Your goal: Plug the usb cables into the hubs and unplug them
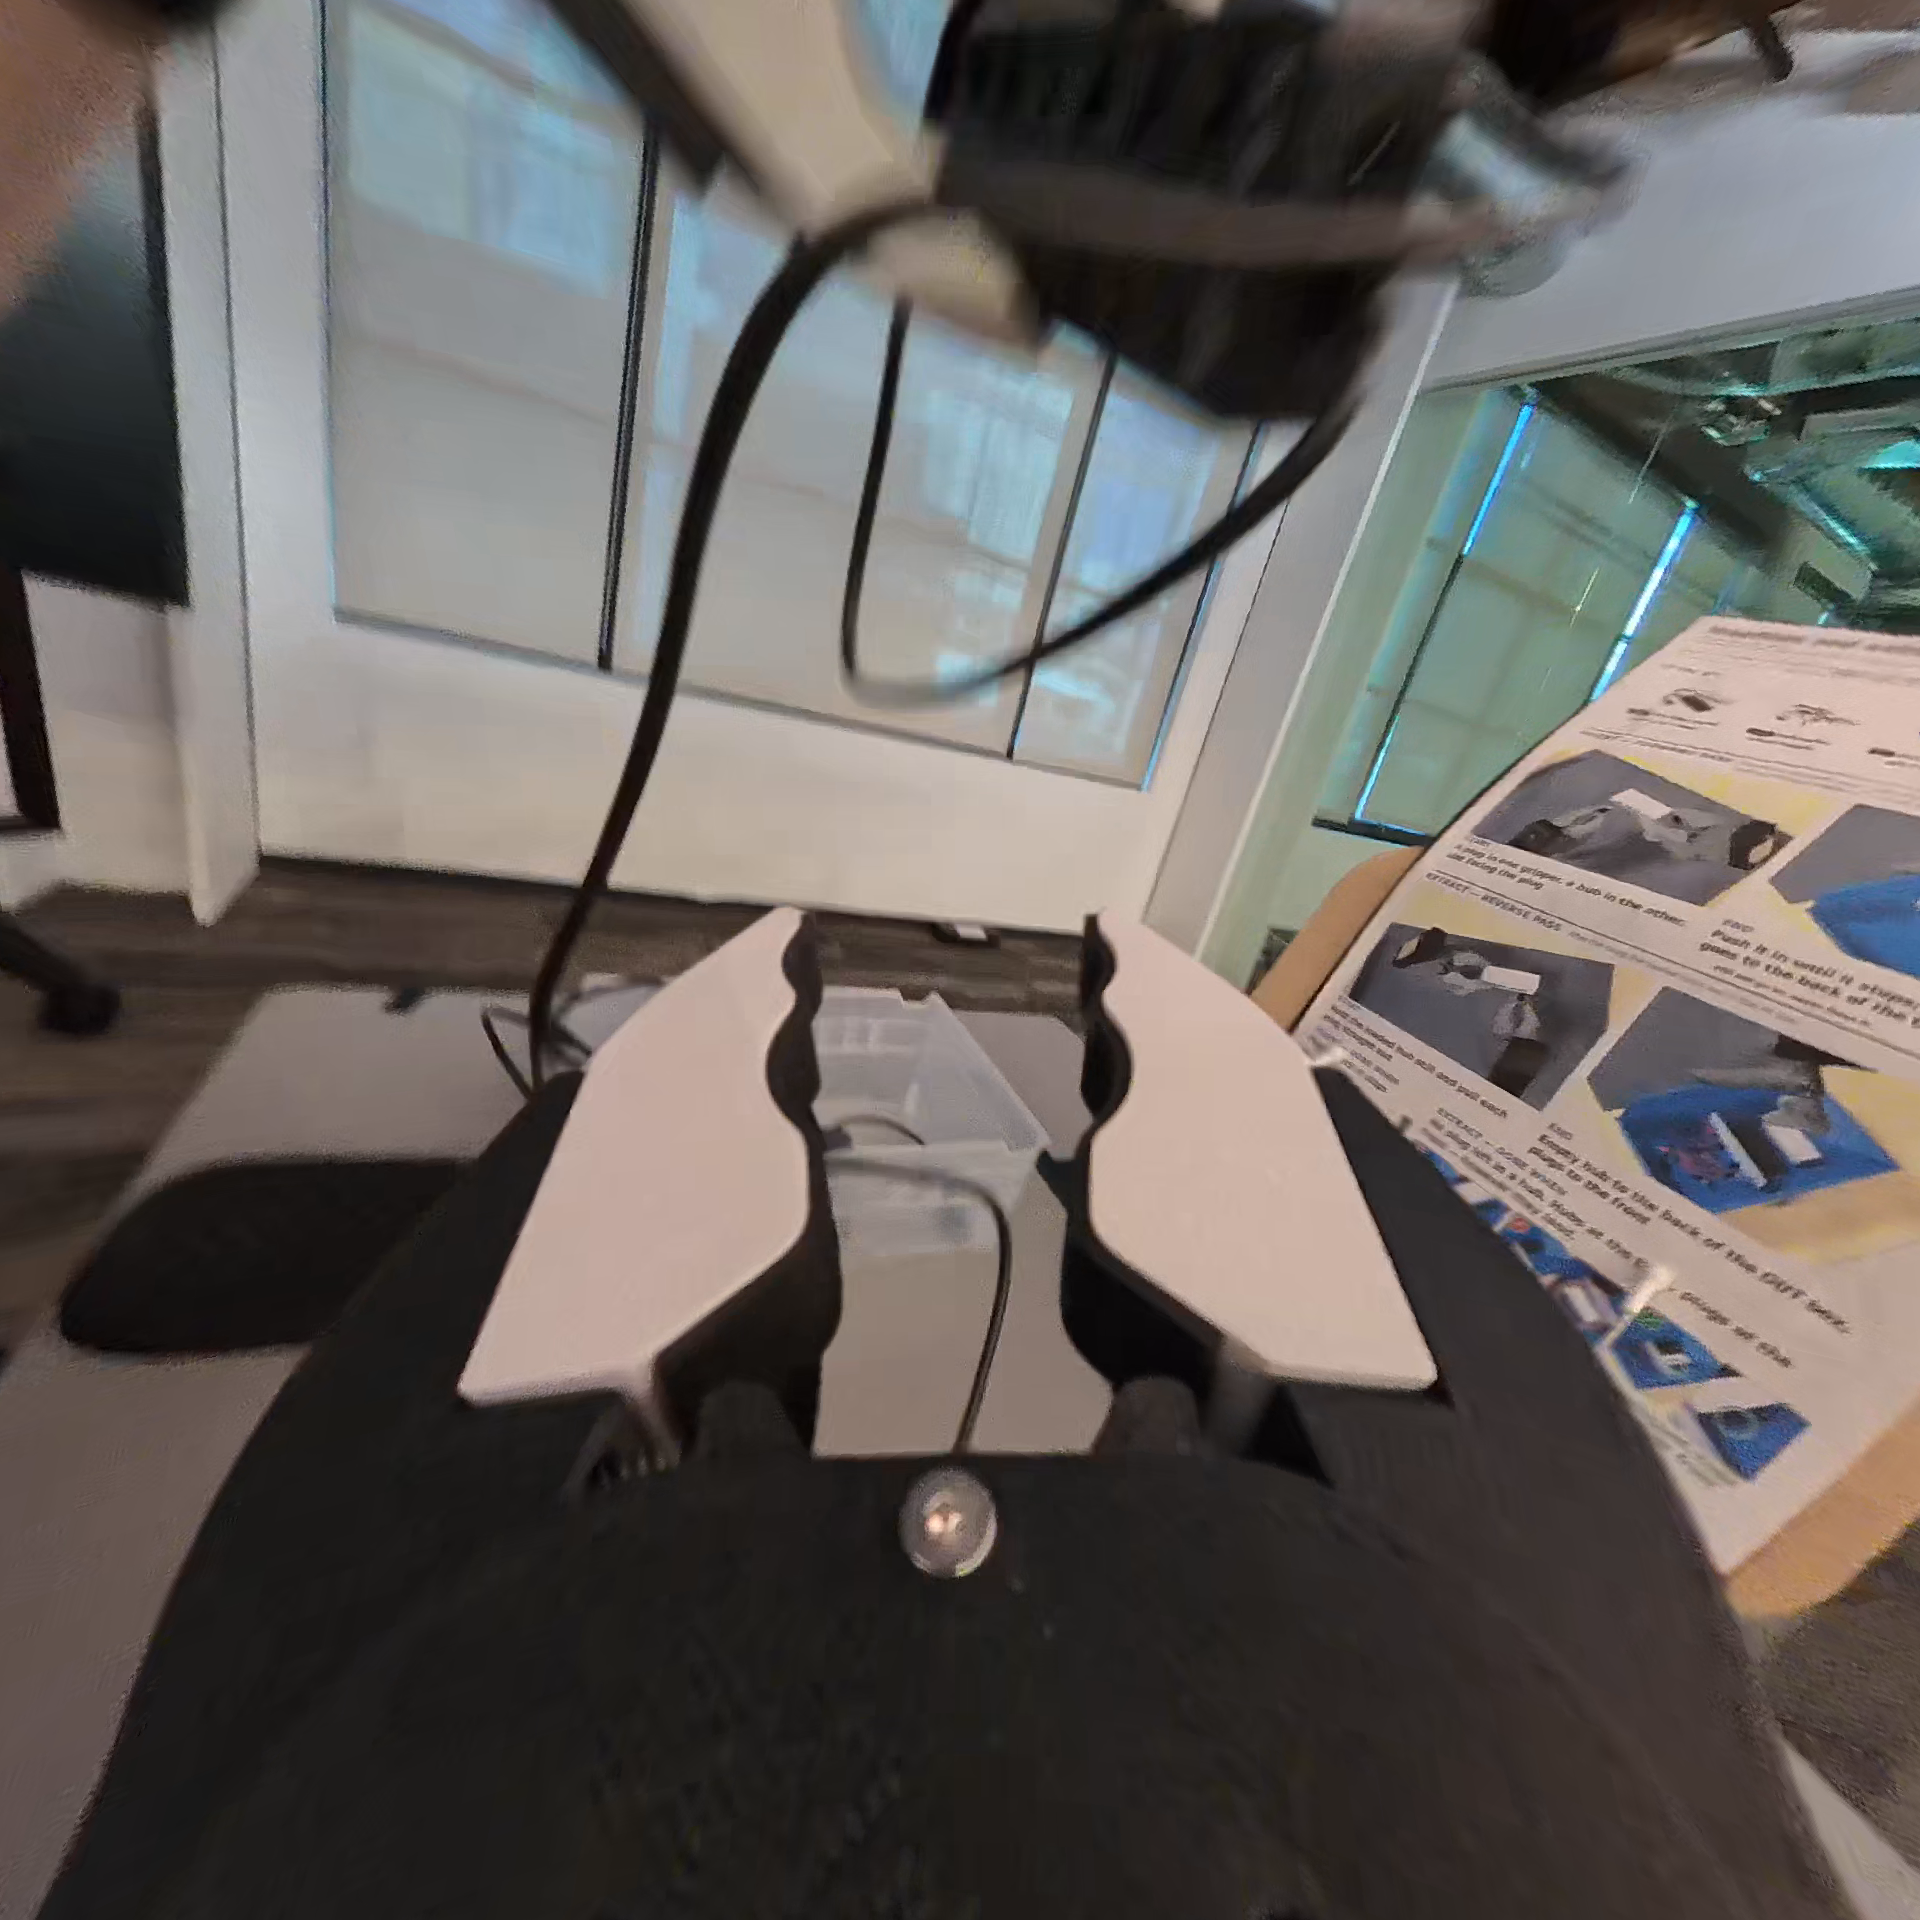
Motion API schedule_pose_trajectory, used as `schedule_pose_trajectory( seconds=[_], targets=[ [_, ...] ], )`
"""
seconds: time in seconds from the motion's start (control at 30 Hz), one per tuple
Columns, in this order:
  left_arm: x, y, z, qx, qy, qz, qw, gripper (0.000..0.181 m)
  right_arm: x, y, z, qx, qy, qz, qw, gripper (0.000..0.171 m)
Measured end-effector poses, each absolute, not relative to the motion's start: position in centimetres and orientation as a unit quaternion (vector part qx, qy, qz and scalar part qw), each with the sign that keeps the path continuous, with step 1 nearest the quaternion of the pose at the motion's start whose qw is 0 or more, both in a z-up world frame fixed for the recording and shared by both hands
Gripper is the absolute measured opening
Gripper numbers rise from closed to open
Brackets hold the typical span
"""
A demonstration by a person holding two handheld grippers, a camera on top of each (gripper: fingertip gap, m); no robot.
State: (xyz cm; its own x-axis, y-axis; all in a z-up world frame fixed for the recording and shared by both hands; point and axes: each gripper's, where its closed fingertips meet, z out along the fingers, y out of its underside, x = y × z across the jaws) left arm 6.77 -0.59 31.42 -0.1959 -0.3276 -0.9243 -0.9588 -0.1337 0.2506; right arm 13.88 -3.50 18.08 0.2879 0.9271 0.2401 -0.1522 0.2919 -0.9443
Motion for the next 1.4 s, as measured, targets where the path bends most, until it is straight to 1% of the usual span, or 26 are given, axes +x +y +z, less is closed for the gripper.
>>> schedule_pose_trajectory(
  seconds=[0.07, 0.1, 0.17, 0.2, 0.27, 0.3, 0.33, 0.47, 0.5, 0.6, 0.67, 0.73, 0.77, 0.8, 0.83, 0.9, 0.93, 0.97, 1.0, 1.03, 1.13, 1.23, 1.33, 1.4],
  targets=[
    [7.8, -0.5, 27.7, -0.555, 0.601, 0.482, 0.315, 0.053, 14.9, -2.9, 18.9, -0.430, -0.404, 0.443, 0.675, 0.056],
    [8.3, -0.4, 26.0, -0.555, 0.608, 0.469, 0.320, 0.054, 15.2, -2.5, 19.1, -0.427, -0.392, 0.451, 0.679, 0.064],
    [9.0, 0.1, 22.7, -0.558, 0.619, 0.447, 0.325, 0.054, 15.7, -1.1, 19.0, -0.436, -0.376, 0.427, 0.697, 0.076],
    [9.2, 0.4, 21.3, -0.561, 0.622, 0.437, 0.328, 0.054, 16.0, -0.6, 18.9, -0.435, -0.374, 0.409, 0.709, 0.076],
    [9.9, 0.8, 18.9, -0.569, 0.626, 0.408, 0.344, 0.053, 16.1, 0.0, 18.2, -0.431, -0.382, 0.397, 0.714, 0.071],
    [10.1, 1.0, 17.8, -0.580, 0.624, 0.390, 0.349, 0.053, 16.0, 0.2, 17.8, -0.436, -0.387, 0.402, 0.706, 0.065],
    [10.2, 1.2, 16.9, -0.591, 0.622, 0.370, 0.357, 0.053, 15.9, 0.5, 17.4, -0.439, -0.390, 0.412, 0.696, 0.058],
    [10.8, 2.1, 14.4, -0.630, 0.596, 0.287, 0.407, 0.053, 16.5, 1.9, 16.2, -0.487, -0.386, 0.445, 0.645, 0.045],
    [10.9, 2.4, 14.1, -0.636, 0.586, 0.273, 0.422, 0.053, 16.7, 2.2, 15.9, -0.503, -0.386, 0.442, 0.635, 0.046],
    [11.1, 2.7, 12.9, -0.647, 0.564, 0.235, 0.456, 0.053, 17.6, 3.5, 14.8, -0.548, -0.377, 0.419, 0.618, 0.063],
    [11.1, 2.9, 12.1, -0.650, 0.553, 0.216, 0.475, 0.053, 17.2, 2.6, 13.5, -0.562, -0.412, 0.438, 0.567, 0.058],
    [11.2, 3.0, 11.2, -0.653, 0.543, 0.195, 0.490, 0.053, 16.9, 2.4, 12.3, -0.581, -0.424, 0.453, 0.527, 0.058],
    [11.2, 3.1, 10.7, -0.656, 0.538, 0.182, 0.497, 0.053, 16.8, 2.5, 12.3, -0.577, -0.424, 0.461, 0.524, 0.052],
    [11.3, 3.0, 10.2, -0.660, 0.536, 0.163, 0.501, 0.053, 16.5, 2.0, 12.4, -0.562, -0.428, 0.481, 0.519, 0.037],
    [11.4, 3.0, 9.8, -0.665, 0.530, 0.144, 0.506, 0.053, 16.0, 1.6, 12.5, -0.548, -0.432, 0.505, 0.508, 0.033],
    [11.6, 2.9, 9.1, -0.671, 0.523, 0.105, 0.515, 0.053, 15.0, 0.9, 12.1, -0.535, -0.444, 0.533, 0.482, 0.033],
    [11.7, 2.8, 8.7, -0.676, 0.519, 0.087, 0.516, 0.053, 14.5, 0.8, 12.0, -0.528, -0.447, 0.535, 0.484, 0.036],
    [11.7, 2.7, 8.3, -0.680, 0.515, 0.074, 0.516, 0.053, 14.2, 1.0, 12.0, -0.521, -0.451, 0.527, 0.498, 0.033],
    [11.6, 2.7, 8.0, -0.684, 0.510, 0.060, 0.518, 0.053, 14.0, 1.2, 11.9, -0.518, -0.456, 0.511, 0.512, 0.027],
    [11.5, 2.6, 7.7, -0.687, 0.506, 0.039, 0.521, 0.053, 13.8, 1.2, 11.7, -0.521, -0.464, 0.503, 0.510, 0.026],
    [11.5, 1.2, 6.6, -0.696, 0.504, -0.056, 0.509, 0.048, 13.6, 0.6, 10.9, -0.539, -0.481, 0.515, 0.461, 0.026],
    [10.4, -0.1, 6.9, -0.699, 0.465, -0.132, 0.527, 0.042, 13.6, 0.5, 10.9, -0.545, -0.476, 0.530, 0.442, 0.026],
    [9.1, -1.8, 7.6, -0.691, 0.433, -0.207, 0.541, 0.046, 14.1, 0.3, 10.4, -0.552, -0.492, 0.521, 0.427, 0.026],
    [8.6, -2.9, 7.3, -0.690, 0.442, -0.237, 0.521, 0.043, 14.4, -0.1, 10.0, -0.553, -0.508, 0.517, 0.412, 0.026]
  ],
)
